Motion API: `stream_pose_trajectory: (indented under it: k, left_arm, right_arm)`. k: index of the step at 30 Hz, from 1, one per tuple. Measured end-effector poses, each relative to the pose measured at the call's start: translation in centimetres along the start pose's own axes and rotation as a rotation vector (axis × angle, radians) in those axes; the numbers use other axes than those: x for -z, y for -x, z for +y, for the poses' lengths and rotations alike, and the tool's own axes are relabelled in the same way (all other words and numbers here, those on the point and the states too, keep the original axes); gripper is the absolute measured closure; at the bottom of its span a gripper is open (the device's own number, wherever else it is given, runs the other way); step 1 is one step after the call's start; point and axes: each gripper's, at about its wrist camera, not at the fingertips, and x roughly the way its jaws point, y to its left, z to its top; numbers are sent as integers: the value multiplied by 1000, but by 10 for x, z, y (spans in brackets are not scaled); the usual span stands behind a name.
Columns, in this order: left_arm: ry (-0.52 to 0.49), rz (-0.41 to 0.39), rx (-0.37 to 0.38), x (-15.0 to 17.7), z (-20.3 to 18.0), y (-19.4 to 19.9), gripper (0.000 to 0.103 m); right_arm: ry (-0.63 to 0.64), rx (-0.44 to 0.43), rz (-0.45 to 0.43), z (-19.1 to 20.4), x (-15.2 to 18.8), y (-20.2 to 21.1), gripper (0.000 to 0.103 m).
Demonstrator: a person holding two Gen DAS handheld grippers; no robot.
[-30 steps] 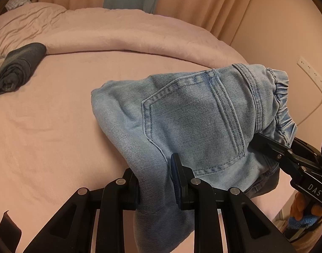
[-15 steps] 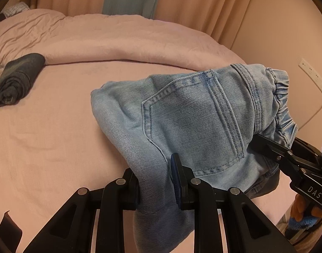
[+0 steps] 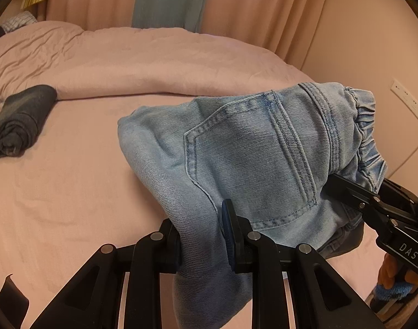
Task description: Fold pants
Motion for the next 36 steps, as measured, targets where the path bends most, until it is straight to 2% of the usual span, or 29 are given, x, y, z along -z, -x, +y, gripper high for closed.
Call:
stream_pose_trajectory:
  k: [22,36]
  left_arm:
    - [-29,-11,-20,-4,-8,0,81]
    - [-21,25,-20,-9,-17,-16,81]
  right_arm:
    - [3,11,-16,-11,-27,-30,70]
    - [-5,24,10,-17,-36,-59,70]
